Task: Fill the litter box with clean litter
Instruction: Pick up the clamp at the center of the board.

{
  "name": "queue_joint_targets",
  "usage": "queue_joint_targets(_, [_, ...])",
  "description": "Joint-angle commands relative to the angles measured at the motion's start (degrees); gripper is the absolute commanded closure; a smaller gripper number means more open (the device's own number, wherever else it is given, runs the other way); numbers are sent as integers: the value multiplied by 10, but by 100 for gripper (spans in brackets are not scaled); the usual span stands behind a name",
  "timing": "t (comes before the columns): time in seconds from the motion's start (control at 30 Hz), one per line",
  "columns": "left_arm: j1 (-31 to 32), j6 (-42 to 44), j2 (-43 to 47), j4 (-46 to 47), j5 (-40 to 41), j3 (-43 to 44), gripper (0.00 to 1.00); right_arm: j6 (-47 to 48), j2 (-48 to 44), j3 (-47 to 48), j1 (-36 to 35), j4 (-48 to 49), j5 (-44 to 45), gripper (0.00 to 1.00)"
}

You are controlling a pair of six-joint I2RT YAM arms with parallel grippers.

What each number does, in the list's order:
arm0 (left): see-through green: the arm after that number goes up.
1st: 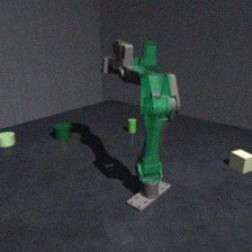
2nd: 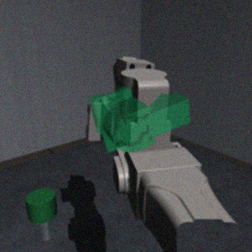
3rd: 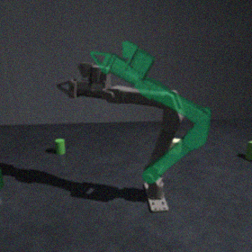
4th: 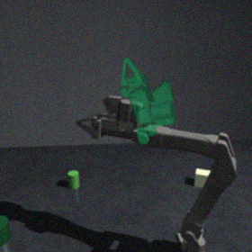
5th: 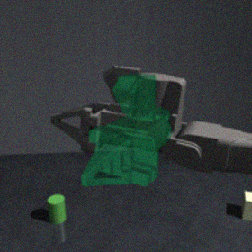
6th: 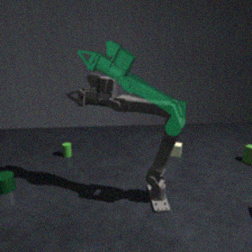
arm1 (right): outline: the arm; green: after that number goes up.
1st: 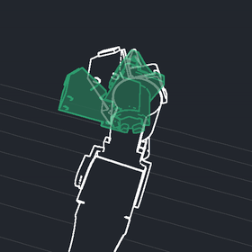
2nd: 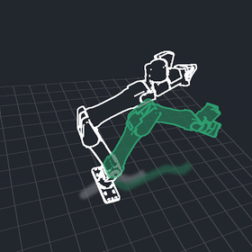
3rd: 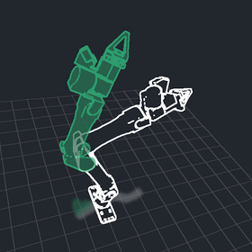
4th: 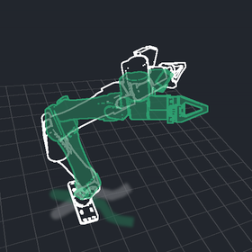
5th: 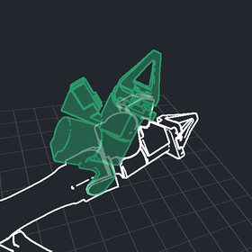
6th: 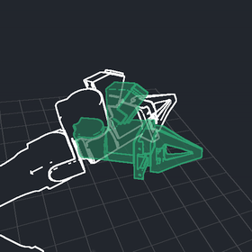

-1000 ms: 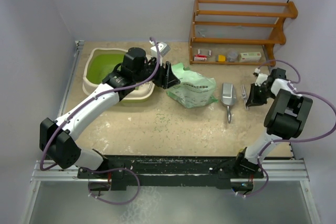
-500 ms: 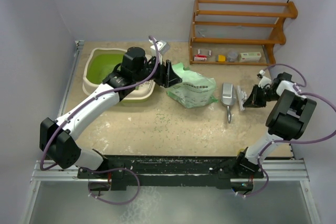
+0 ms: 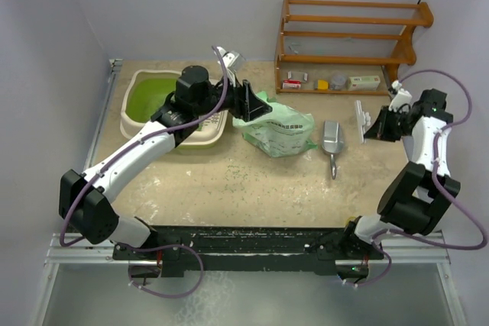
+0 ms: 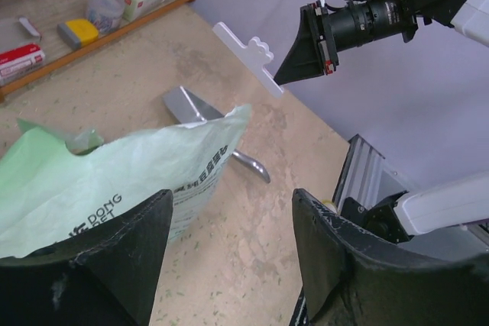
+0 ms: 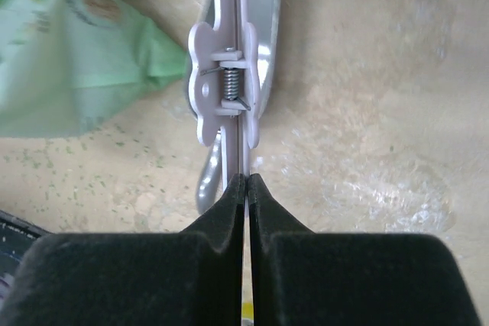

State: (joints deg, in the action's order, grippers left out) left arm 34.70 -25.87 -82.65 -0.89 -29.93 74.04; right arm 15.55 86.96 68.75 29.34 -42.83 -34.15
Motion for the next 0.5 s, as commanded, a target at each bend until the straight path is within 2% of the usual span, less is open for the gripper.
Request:
queue_joint_targets(0.0, [1, -49, -5, 131, -39, 16, 38, 30, -42, 94, 4, -105, -131, 100])
queue_joint_targets(0.07, [2, -50, -16, 162, -57, 29, 36, 73, -43, 138, 4, -162, -168, 100])
queue_joint_targets(0.17, [2, -13, -44, 155, -86, 75, 32, 153, -46, 182, 3, -271, -229, 100])
queue_joint_targets(0.3, [2, 143, -101, -12, -134, 199, 30, 310, -52, 217, 3, -445, -248, 100])
queue_joint_targets(0.37, [2, 220, -131, -100, -141, 265, 29, 310, -71, 209, 2, -445, -248, 100])
queue_joint_targets(0.47, [2, 290, -165, -171, -168, 327, 26, 310, -131, 183, -1, -445, -248, 100])
